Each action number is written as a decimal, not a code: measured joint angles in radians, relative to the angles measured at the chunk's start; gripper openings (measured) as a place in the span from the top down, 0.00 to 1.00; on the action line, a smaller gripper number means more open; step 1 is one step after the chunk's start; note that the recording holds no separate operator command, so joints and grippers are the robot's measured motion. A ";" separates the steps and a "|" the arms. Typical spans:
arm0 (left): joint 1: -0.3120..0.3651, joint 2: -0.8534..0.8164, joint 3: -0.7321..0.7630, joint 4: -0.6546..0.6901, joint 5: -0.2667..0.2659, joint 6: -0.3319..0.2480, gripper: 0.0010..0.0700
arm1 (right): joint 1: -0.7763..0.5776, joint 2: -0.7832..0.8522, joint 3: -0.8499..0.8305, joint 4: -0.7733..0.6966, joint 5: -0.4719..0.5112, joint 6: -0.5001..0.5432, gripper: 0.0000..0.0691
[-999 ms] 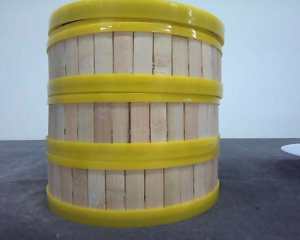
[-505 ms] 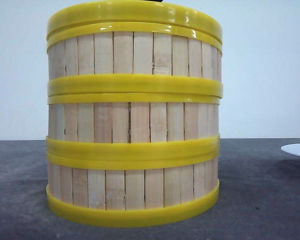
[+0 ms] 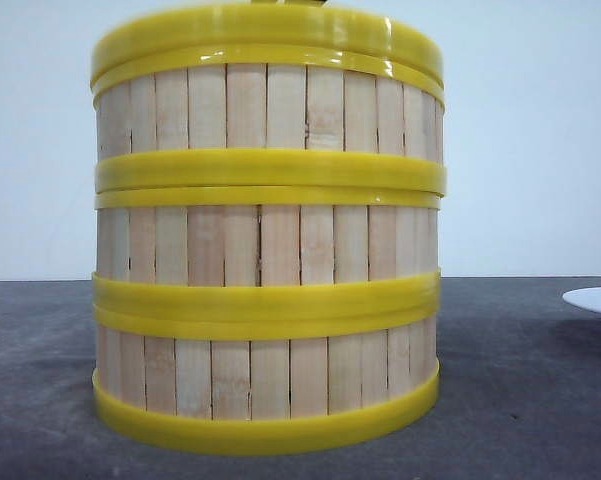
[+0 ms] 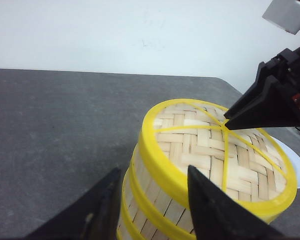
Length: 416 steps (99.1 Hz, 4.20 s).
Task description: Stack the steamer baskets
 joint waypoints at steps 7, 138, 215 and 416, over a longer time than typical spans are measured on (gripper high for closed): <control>0.000 0.000 0.000 0.000 0.000 0.000 0.66 | 0.000 0.000 0.000 0.000 0.000 0.000 0.62; 0.000 0.000 0.000 -0.022 0.021 -0.004 0.66 | 0.000 -0.947 -0.518 0.061 0.395 0.103 0.59; 0.000 0.000 0.000 -0.060 0.019 -0.008 0.97 | 0.000 -0.999 -0.611 0.108 0.395 0.158 0.99; 0.343 -0.323 -0.763 0.465 -0.195 0.269 0.97 | 0.000 -0.999 -0.611 0.109 0.395 0.158 0.99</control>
